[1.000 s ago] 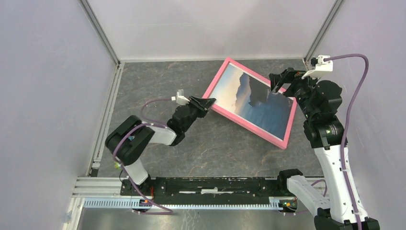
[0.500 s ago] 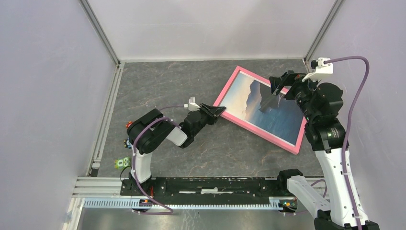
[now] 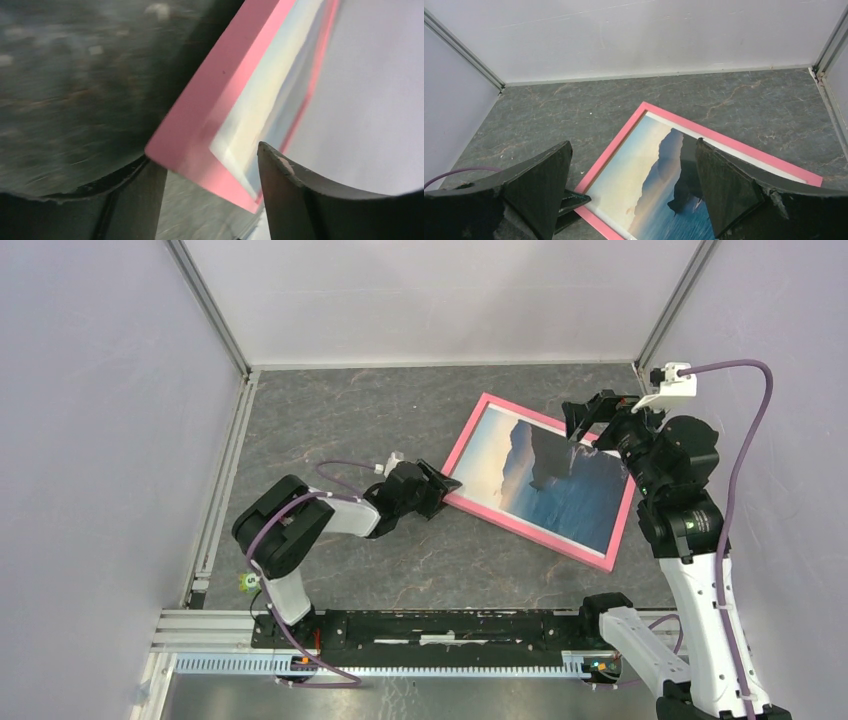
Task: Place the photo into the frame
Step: Turn over the photo frame at the center of the board, then reset both arms
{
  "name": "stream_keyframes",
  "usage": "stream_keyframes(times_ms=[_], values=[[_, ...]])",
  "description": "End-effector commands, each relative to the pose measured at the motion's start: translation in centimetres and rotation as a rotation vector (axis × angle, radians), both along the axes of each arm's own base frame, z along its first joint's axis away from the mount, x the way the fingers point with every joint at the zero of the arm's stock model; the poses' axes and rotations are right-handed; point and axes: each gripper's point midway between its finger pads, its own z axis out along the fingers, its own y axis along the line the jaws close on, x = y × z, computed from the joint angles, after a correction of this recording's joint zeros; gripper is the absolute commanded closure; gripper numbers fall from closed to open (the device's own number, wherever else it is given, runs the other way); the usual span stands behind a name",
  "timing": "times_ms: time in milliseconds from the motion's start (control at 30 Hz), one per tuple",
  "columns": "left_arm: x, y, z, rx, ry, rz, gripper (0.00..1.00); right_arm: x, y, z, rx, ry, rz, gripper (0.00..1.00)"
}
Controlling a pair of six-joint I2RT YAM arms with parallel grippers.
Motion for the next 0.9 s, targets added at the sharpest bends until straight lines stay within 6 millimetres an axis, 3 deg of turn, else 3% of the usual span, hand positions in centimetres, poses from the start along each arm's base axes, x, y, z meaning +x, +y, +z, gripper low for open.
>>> stream_keyframes(times_ms=[0, 67, 100, 133, 267, 433, 500, 667, 867], values=[[-1.0, 1.9, 0.2, 0.158, 0.078, -0.028, 0.26, -0.6, 0.0, 0.9, -0.001, -0.023, 0.007, 0.02], [-1.4, 2.8, 0.4, 0.207, 0.098, -0.019, 0.19, -0.7, -0.1, 0.9, -0.004, -0.021, 0.007, 0.02], [-1.7, 3.5, 0.5, 0.240, 0.112, -0.008, 0.06, -0.8, -0.1, 1.0, -0.006, -0.020, 0.004, 0.02], [-1.7, 4.1, 0.9, 0.274, 0.113, 0.001, 0.02, -0.9, -0.2, 1.0, -0.009, -0.019, 0.003, 0.02], [-2.6, 6.7, 2.9, 0.359, 0.114, 0.027, 0.00, -1.6, -0.5, 1.4, -0.018, -0.017, -0.009, 0.02], [-3.1, 8.8, 8.6, 0.401, -0.031, 0.005, 0.00, -3.1, -1.0, 2.2, -0.041, -0.043, -0.017, 0.02], [-3.1, 10.0, 11.8, 0.423, -0.125, 0.018, 0.00, -3.9, -1.3, 2.5, -0.051, -0.056, -0.024, 0.02], [-3.5, 13.9, 22.8, 0.454, -0.406, 0.110, 0.00, -6.3, -2.1, 3.7, -0.065, -0.112, -0.047, 0.02], [-7.0, 17.7, 36.6, 0.506, -0.817, 0.106, 0.00, -9.2, -2.3, 6.8, -0.038, -0.208, -0.045, 0.02]])
